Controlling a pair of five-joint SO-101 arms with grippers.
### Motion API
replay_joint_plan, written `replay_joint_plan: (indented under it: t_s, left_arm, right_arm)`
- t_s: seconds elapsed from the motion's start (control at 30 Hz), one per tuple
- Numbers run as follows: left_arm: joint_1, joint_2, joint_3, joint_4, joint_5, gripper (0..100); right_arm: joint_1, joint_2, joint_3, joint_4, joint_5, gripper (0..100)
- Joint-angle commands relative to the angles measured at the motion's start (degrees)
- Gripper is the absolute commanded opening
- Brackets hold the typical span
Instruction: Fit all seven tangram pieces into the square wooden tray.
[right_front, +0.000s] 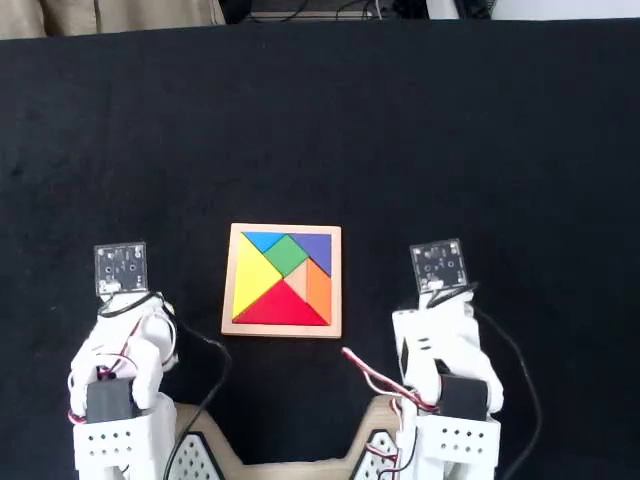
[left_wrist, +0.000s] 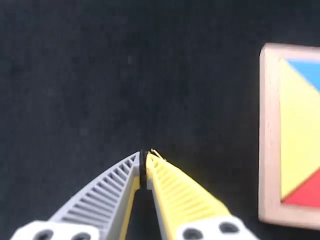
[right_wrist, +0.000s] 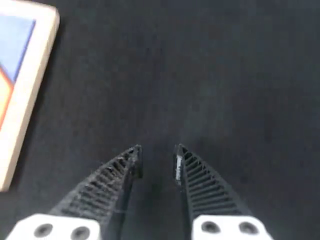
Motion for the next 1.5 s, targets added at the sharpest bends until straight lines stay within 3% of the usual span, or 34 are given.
replay_joint_plan:
  t_s: [0.0,0.17,0.37,0.47,0.63,1.47]
  left_arm:
    - [0.5,-0.4,1.2,8.0,0.5,3]
    - [0.3,-0.3,1.2,7.6,0.1,3]
    - [0.5,-0.3,1.2,7.8,-11.5,3]
    - [0.9,-0.3,1.2,7.7,-7.6,3]
    - [0.4,-0.3,1.2,7.6,-1.9,3]
    - [0.6,-0.3,1.2,7.6,-1.7,3]
  right_arm:
    - [2.4,-3.3,-0.1,3.7,0.3,12.1]
    - [2.5,-3.4,-0.1,6.4,0.3,12.0]
    - [2.2,-3.3,0.0,6.4,-0.2,12.0]
    - [2.1,-3.3,0.0,6.3,-1.3,12.0]
    - [2.1,-3.3,0.0,6.4,-13.4,12.0]
    - [2.2,-3.3,0.0,6.4,-12.0,12.0]
